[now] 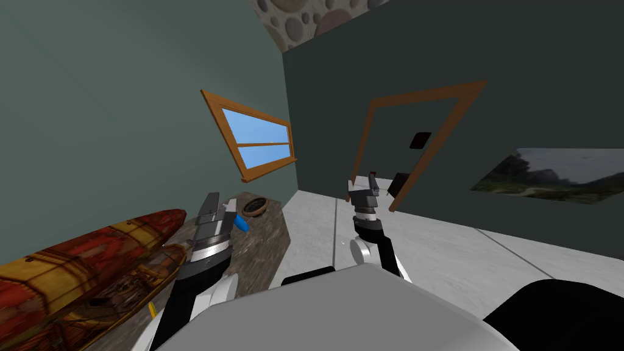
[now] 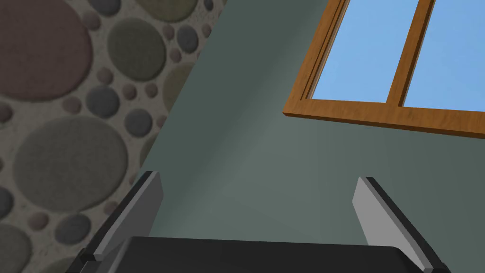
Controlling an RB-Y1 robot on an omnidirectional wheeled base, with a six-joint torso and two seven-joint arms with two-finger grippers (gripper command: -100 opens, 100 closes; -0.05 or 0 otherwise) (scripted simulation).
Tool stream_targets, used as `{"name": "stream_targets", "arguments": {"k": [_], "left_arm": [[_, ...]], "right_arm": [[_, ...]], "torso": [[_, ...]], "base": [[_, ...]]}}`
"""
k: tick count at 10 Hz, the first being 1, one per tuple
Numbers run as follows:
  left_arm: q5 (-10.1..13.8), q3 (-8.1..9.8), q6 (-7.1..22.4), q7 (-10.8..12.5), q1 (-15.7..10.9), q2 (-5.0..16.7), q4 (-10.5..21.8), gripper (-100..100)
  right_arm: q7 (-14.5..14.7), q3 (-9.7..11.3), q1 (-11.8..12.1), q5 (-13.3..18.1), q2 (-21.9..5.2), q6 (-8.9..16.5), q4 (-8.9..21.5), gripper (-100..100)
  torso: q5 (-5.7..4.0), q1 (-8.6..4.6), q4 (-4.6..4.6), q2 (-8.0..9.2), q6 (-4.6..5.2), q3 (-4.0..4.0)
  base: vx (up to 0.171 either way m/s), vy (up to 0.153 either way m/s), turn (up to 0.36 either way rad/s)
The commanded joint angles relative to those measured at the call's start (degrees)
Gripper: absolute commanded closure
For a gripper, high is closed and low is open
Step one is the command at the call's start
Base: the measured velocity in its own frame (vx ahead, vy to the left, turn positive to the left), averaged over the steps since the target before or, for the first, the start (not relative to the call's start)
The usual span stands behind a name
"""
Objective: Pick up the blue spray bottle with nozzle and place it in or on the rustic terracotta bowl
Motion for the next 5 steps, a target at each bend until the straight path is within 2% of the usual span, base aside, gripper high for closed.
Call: {"name": "stream_targets", "arguments": {"k": [1, 4, 5], "left_arm": [[-0.1, 0.27, 0.8, -0.3, 0.7, 1.9, -0.2, -100], [-0.2, 0.94, 2.8, -1.1, 2.5, 4.8, -0.6, -100], [-0.4, 1.60, 4.8, -1.8, 4.1, 6.6, -0.9, -100]], "right_arm": [[0.0, 0.0, 0.0, 0.0, 0.0, 0.0, 0.0, 0], [0.0, 0.0, 0.0, 0.0, 0.0, 0.0, 0.0, 0], [0.0, 0.0, 0.0, 0.0, 0.0, 0.0, 0.0, 0]], "torso": [[0.00, 0.00, 0.00, 0.00, 0.00, 0.00], [-0.04, -0.19, -0.04, -0.18, -0.01, -0.10], [-0.05, -0.23, -0.05, -0.21, -0.01, -0.12]], "base": [[0.029, -0.028, 0.050], [0.053, -0.058, 0.076], [0.087, -0.115, 0.159]]}}
